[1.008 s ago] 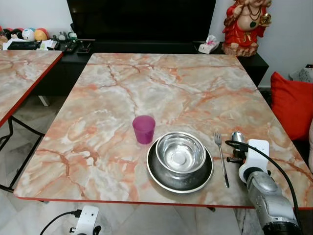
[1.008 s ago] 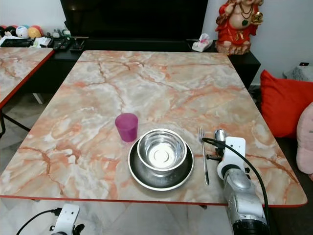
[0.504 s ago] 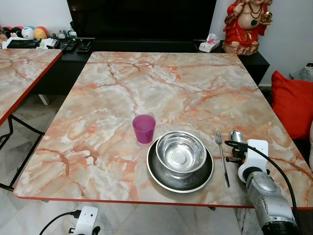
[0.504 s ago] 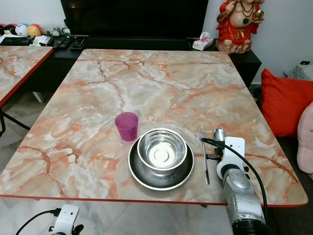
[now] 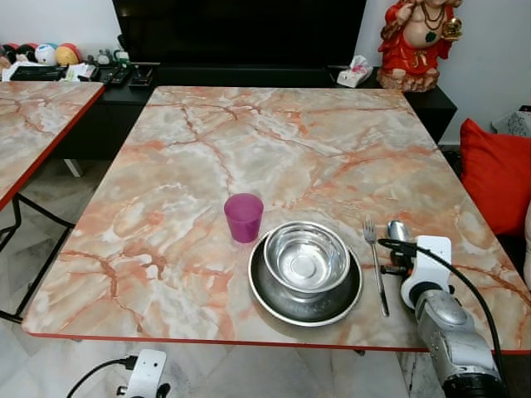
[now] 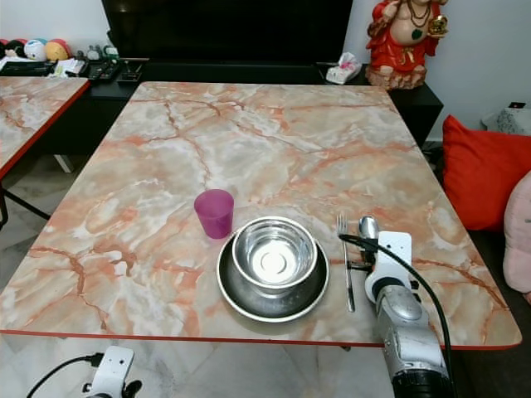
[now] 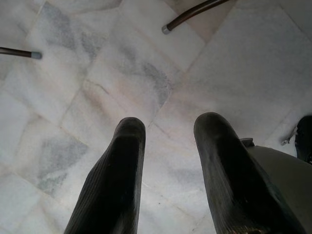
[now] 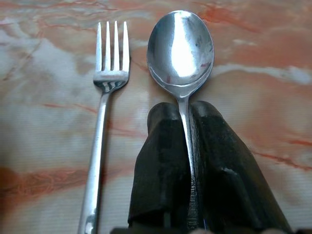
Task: Setting the table
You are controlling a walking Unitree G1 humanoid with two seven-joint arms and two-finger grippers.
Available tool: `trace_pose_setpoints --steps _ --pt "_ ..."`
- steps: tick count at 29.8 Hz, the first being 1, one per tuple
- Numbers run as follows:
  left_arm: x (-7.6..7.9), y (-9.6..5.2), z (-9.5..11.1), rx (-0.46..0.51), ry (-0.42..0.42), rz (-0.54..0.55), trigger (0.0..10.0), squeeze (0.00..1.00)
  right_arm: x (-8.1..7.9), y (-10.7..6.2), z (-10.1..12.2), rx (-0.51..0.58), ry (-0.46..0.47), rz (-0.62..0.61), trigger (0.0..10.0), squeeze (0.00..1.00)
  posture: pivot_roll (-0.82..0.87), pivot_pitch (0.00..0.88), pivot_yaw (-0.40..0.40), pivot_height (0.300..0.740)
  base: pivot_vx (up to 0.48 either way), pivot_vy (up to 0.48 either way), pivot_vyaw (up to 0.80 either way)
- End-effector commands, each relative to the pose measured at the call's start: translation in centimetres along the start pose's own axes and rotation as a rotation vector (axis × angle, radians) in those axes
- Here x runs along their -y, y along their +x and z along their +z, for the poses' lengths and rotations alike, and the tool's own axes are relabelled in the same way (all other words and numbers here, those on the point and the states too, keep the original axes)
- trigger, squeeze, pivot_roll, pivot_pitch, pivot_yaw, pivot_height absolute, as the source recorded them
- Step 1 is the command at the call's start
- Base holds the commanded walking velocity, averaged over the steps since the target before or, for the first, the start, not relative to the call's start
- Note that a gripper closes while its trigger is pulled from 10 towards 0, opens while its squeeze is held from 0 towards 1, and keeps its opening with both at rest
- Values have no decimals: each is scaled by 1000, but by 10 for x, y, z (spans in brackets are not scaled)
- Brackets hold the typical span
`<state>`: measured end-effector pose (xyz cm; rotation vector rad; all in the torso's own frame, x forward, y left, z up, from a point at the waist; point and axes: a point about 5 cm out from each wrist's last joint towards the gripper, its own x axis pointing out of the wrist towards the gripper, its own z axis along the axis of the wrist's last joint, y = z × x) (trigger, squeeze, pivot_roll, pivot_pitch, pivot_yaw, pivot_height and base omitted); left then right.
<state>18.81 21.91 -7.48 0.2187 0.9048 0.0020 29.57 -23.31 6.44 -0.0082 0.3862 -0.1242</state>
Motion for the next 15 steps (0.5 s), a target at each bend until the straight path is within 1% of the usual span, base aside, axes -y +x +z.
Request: trace_pose_setpoints --steps 1,15 --pt "-1 -1 -6 -25 -4 3 10000 0 -3 1 5 15 -2 9 10000 0 93 47 -17 740 0 0 0" --pt "0 -1 -5 -19 -2 1 10000 0 -4 2 -1 -12 2 8 10000 0 98 47 -16 740 0 0 0"
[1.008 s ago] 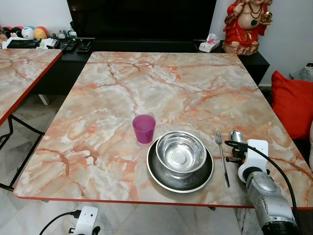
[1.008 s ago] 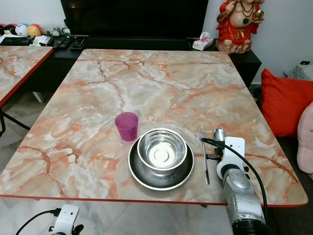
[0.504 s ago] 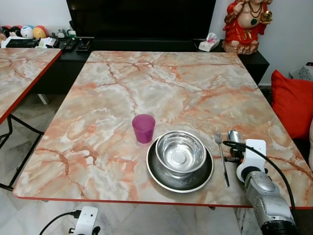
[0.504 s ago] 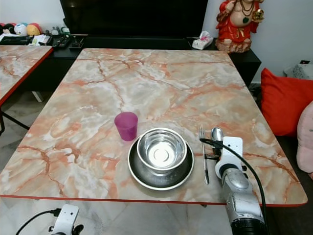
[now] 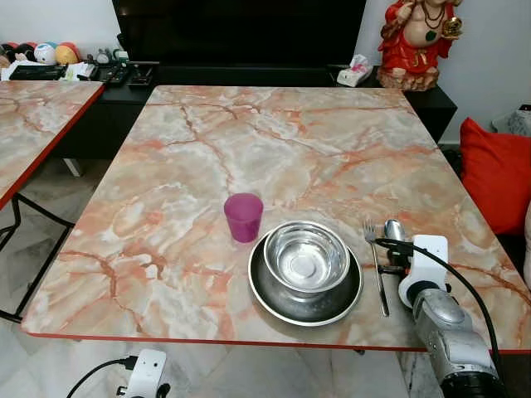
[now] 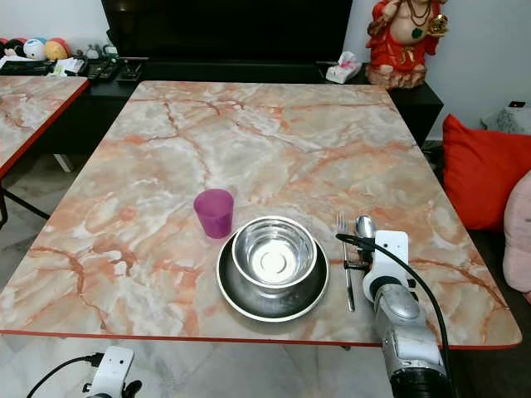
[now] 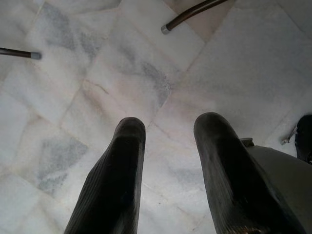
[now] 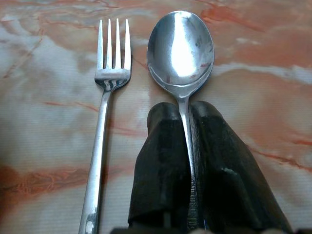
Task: Setting the table
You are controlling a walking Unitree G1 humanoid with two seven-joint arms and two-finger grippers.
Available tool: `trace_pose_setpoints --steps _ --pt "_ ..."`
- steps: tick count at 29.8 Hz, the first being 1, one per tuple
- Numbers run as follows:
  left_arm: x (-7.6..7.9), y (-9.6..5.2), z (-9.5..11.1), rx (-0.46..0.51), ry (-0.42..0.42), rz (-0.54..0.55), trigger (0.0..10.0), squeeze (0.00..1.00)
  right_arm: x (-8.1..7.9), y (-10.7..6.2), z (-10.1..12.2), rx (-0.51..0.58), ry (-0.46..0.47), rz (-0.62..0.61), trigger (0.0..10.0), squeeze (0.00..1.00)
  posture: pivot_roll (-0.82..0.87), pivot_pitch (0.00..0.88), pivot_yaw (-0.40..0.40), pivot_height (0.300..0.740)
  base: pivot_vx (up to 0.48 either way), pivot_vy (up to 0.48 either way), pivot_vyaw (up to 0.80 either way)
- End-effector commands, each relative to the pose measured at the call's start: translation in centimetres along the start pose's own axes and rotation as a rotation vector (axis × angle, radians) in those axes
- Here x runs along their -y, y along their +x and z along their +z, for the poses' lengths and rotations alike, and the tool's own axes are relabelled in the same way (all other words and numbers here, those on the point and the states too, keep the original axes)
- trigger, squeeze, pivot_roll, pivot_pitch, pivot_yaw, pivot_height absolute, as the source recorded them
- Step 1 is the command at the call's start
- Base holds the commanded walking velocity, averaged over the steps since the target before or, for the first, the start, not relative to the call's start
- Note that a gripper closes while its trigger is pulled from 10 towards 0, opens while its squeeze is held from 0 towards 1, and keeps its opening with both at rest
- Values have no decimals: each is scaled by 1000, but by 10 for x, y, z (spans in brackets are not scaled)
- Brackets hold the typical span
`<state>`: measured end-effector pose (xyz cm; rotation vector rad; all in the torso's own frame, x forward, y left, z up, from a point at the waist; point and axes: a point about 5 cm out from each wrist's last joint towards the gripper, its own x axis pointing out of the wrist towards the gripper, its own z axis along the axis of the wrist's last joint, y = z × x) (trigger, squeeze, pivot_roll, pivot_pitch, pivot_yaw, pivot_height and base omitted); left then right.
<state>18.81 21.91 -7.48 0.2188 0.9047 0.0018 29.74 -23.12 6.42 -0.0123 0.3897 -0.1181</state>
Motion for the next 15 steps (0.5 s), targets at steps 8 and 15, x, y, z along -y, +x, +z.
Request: trace_pose_setpoints --steps 8,15 --pt "0 -1 -4 -17 -1 1 10000 0 -3 1 -2 -13 9 5 10000 0 98 48 -15 740 0 0 0" --pt "-1 -1 -4 -16 0 1 10000 0 -4 2 -2 -18 11 10 10000 0 99 49 -16 740 0 0 0"
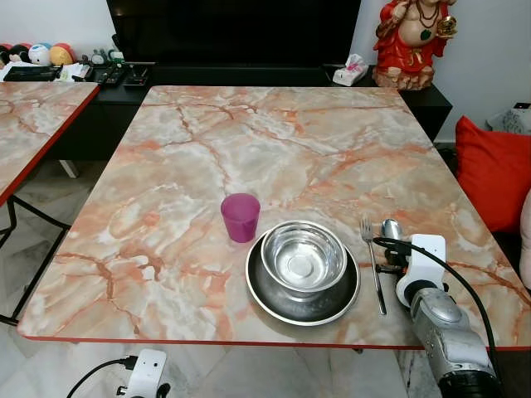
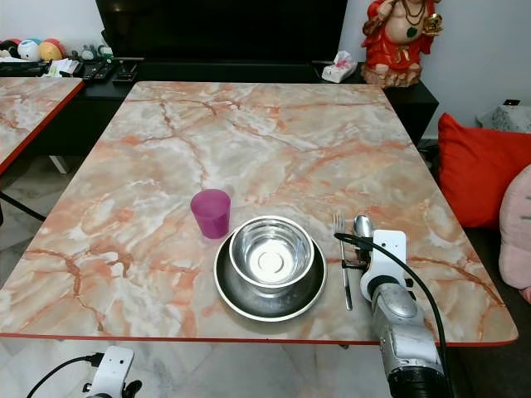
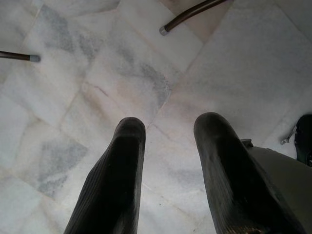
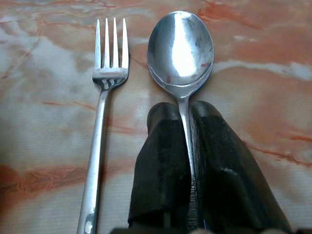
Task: Setting the table
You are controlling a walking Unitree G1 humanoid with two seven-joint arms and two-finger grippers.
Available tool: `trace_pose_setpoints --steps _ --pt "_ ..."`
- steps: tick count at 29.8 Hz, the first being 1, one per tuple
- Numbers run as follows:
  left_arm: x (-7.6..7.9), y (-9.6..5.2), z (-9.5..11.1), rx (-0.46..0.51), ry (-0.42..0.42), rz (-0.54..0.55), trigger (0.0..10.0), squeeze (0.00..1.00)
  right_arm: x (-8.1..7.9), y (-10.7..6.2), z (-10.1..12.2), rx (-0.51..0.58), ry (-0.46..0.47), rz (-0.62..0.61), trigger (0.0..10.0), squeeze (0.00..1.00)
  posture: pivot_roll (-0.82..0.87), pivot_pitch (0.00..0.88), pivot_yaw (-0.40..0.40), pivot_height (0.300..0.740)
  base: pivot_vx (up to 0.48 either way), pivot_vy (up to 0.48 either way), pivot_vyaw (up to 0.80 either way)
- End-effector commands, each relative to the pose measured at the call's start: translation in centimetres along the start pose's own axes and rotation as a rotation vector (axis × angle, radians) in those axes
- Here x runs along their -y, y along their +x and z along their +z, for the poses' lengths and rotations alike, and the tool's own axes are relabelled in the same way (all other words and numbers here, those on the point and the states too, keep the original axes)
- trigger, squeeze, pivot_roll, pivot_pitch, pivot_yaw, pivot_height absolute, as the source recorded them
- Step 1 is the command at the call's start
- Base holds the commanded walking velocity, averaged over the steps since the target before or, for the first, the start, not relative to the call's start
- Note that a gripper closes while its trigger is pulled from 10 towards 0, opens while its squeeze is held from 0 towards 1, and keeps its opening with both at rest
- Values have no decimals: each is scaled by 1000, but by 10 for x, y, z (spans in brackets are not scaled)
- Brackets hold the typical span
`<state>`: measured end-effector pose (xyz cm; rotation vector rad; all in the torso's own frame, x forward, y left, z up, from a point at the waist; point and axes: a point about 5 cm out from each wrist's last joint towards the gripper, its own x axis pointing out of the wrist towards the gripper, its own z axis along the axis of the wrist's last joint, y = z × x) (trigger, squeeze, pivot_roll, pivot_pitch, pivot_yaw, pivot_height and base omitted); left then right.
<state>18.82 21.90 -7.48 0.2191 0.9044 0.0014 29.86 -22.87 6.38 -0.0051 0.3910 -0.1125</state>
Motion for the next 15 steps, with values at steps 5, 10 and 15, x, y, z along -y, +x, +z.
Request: trace_pose_setpoints --steps 5,10,15 --pt "-1 -1 -3 -15 -2 2 10000 0 -3 1 -3 -18 5 12 10000 0 100 47 -16 740 0 0 0" --pt "0 -1 -3 -14 -1 1 10000 0 -4 1 -2 -18 5 19 10000 0 99 48 -17 740 0 0 0" --pt "0 -1 -4 -15 -3 2 10000 0 -5 1 -2 -18 5 25 10000 55 101 48 -18 740 0 0 0"
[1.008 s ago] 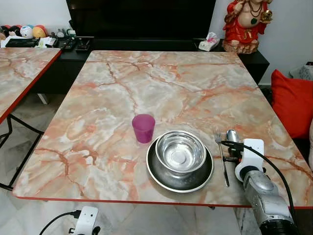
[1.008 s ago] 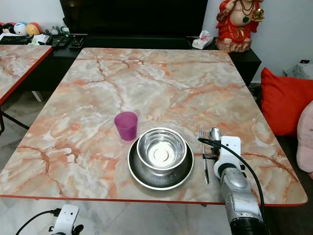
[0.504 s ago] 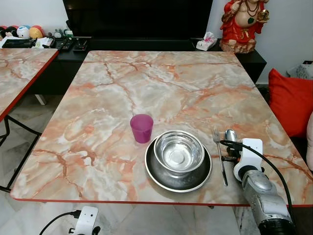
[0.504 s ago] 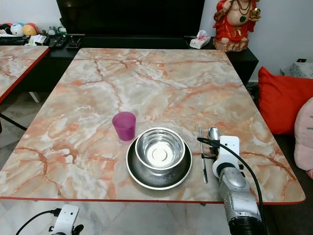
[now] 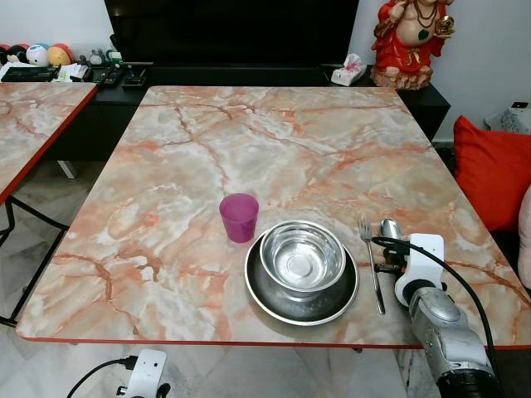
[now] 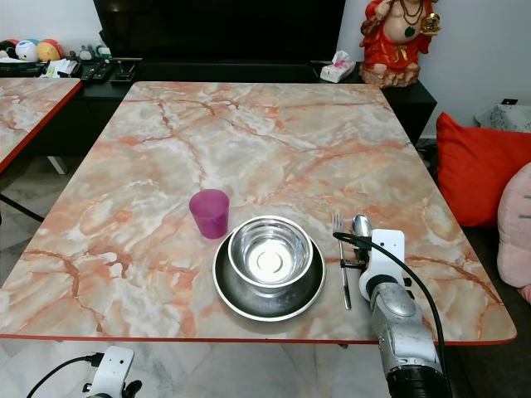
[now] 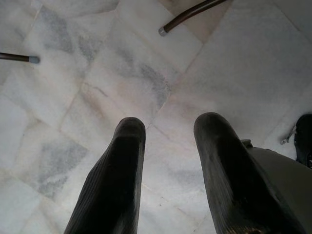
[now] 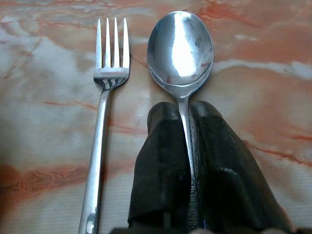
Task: Setting the table
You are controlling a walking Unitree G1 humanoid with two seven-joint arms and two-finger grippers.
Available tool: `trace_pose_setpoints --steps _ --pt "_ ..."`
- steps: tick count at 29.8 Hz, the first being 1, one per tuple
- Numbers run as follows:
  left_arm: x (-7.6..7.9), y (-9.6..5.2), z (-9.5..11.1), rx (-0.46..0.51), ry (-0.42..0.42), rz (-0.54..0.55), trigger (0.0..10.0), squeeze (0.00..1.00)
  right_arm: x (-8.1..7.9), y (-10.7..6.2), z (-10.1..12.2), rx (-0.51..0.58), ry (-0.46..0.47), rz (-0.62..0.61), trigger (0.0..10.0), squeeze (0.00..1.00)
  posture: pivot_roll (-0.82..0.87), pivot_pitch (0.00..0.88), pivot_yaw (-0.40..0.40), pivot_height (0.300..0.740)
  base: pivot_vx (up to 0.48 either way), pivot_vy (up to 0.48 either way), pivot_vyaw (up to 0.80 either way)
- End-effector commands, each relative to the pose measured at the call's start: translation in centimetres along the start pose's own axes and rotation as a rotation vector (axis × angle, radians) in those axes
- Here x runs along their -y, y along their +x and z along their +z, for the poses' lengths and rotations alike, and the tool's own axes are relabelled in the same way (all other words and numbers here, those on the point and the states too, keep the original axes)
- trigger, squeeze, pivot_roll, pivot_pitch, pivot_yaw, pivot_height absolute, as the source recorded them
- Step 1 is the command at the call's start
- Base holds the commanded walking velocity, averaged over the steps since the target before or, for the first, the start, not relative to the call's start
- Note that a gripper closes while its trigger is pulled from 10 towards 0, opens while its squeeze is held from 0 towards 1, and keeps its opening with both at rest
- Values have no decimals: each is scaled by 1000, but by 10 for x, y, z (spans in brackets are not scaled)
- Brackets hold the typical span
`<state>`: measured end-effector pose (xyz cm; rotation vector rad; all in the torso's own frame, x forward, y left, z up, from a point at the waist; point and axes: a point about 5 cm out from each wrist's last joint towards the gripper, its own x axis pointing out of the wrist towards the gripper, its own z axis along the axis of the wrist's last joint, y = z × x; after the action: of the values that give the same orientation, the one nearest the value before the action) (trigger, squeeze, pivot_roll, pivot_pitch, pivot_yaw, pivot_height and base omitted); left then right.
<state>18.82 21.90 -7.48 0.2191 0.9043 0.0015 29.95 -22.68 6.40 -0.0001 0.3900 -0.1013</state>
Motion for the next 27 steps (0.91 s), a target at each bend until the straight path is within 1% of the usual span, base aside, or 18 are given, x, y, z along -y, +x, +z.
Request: trace_pose_setpoints --steps 1,10,11,13,21,27 --pt "0 -1 -4 -15 -2 2 10000 0 -3 1 -2 -19 1 14 10000 55 101 48 -18 740 0 0 0" --pt "-1 -1 -4 -18 -1 5 10000 0 -4 1 -2 -19 1 14 10000 63 102 46 -18 740 0 0 0" --pt "-1 -1 -4 -18 -1 4 10000 0 -4 1 -2 -20 0 16 10000 137 102 46 -18 740 0 0 0" --pt "-1 -1 -4 -18 -2 4 10000 0 -4 1 -2 -20 -1 18 10000 514 102 46 -18 740 0 0 0" --pt "-1 -1 -5 -19 -1 3 10000 0 -4 1 -3 -24 -2 20 10000 518 101 47 -18 740 0 0 0" --pt "-2 -1 -5 -22 0 4 10000 0 -5 1 -3 -26 -4 21 10000 482 102 46 -18 740 0 0 0"
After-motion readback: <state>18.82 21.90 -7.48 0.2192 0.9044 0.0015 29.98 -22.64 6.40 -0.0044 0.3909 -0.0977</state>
